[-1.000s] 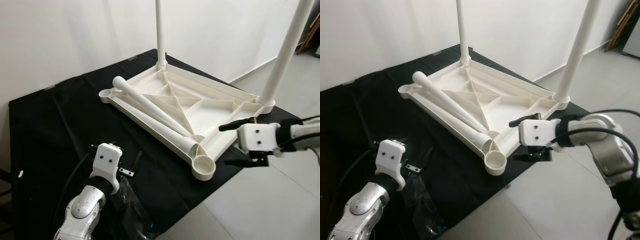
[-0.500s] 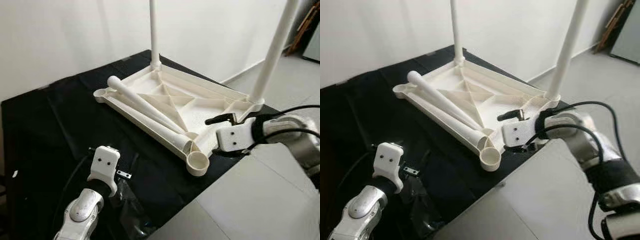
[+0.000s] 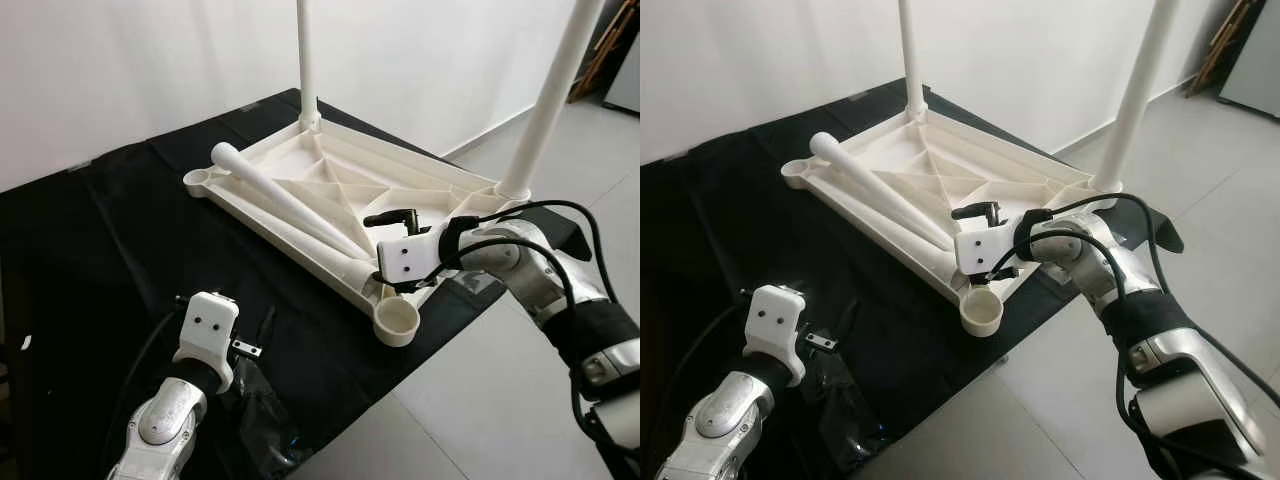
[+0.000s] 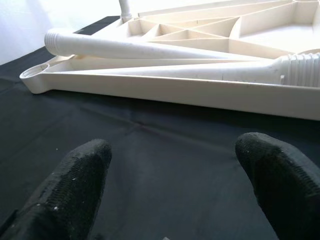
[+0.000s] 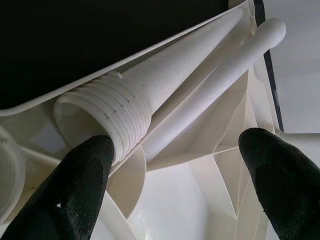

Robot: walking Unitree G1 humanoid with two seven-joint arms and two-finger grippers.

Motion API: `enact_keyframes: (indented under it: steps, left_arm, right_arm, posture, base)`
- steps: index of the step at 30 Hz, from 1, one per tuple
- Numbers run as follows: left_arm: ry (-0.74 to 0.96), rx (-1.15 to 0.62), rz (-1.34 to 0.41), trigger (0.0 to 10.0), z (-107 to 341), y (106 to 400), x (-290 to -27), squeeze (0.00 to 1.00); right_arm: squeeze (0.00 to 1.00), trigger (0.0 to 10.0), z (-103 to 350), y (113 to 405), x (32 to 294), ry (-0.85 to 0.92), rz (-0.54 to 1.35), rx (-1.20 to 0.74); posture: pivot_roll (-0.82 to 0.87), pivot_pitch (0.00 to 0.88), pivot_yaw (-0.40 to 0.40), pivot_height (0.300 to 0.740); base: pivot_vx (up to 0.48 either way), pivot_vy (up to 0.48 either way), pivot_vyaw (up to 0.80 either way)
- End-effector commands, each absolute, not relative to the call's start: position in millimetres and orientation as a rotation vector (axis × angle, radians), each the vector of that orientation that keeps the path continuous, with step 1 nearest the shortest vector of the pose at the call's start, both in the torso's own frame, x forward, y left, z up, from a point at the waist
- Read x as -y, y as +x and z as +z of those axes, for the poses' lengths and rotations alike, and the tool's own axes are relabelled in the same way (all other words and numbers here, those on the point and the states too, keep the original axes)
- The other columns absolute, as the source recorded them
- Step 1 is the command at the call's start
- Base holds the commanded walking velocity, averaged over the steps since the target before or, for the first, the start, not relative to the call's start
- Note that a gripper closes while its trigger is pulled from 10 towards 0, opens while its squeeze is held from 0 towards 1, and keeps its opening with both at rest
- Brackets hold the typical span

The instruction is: Building children table

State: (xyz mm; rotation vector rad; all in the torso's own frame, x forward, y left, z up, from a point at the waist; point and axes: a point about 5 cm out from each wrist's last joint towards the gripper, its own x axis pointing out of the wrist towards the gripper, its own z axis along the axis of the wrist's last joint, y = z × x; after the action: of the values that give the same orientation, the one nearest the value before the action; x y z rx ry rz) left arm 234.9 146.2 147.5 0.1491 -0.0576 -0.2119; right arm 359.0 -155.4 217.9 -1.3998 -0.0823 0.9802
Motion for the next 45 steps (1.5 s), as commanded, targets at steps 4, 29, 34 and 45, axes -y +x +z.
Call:
enact_keyframes:
  steps: [4,29,34,45]
  left_arm:
    - [0.152,0.042,-0.193,10.0,145.3,230.8,-148.9,0.00]
    - [0.150,0.046,-0.184,10.0,148.0,226.4,-147.7,0.00]
    - [0.147,0.043,-0.177,10.0,147.5,224.8,-147.7,0.00]
    - [0.147,0.039,-0.179,10.0,147.5,225.0,-147.5,0.00]
  right_arm:
    - [0.00,10.0,218.4,362.3,149.4,-1.438,0.992,0.099]
    - [0.00,10.0,177.9,368.4,115.7,-1.372,0.910,0.164]
    - [0.00,10.0,181.9,362.8,93.3,-1.273,0.999,0.241]
    - [0.00,10.0,194.8,377.7,101.9,-1.381,0.898,0.233]
  posture:
    - [-0.05,0.147,0.049,0.740]
    - [-0.05,0.160,0.039,0.740]
    - [-0.06,0.166,0.037,0.740]
    - [-0.06,0.167,0.043,0.740]
  base:
    - [0.000,0.000,0.00]
    - [0.000,0.000,0.00]
    - [0.000,0.000,0.00]
    - [0.000,0.000,0.00]
